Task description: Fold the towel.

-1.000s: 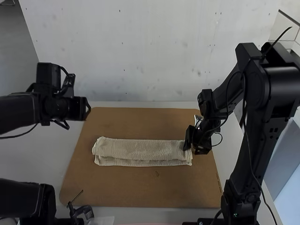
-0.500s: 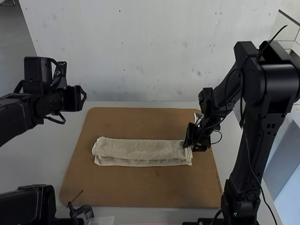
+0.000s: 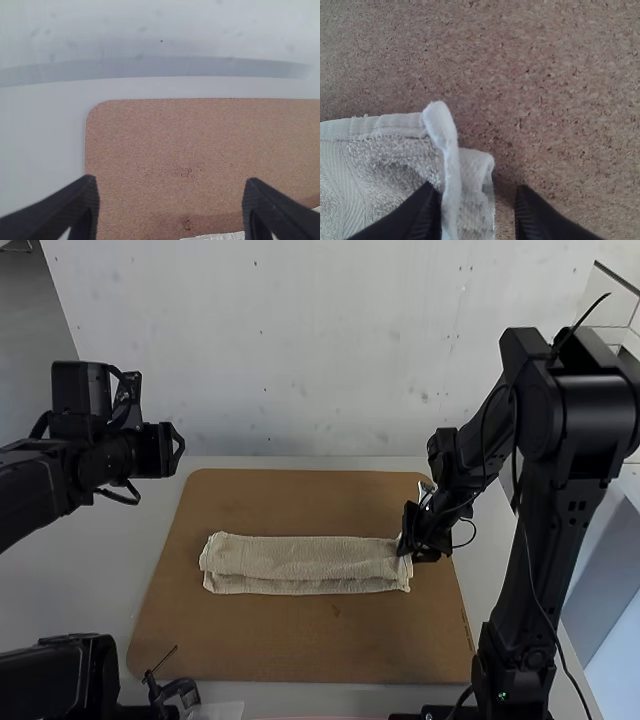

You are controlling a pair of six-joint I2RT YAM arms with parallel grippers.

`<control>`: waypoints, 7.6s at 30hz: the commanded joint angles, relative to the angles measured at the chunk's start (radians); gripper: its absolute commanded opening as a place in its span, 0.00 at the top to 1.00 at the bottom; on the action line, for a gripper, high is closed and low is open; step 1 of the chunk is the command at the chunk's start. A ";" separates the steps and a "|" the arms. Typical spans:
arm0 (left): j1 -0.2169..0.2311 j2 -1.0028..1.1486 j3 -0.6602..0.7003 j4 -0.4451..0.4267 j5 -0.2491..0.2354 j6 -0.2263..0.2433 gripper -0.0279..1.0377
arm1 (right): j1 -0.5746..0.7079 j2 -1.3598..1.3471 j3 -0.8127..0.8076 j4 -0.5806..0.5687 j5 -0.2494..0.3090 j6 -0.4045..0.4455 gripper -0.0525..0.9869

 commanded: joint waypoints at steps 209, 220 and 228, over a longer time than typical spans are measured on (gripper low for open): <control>0.042 0.025 -0.158 0.165 0.103 0.053 0.18 | 0.434 -0.124 0.263 -0.285 0.113 0.083 0.70; 0.055 0.027 -0.164 0.165 0.109 0.054 0.18 | 0.459 -0.043 0.240 -0.221 0.136 0.086 0.71; 0.070 0.028 -0.166 0.167 0.115 0.060 0.18 | 0.469 -0.018 0.226 -0.153 0.144 0.111 0.81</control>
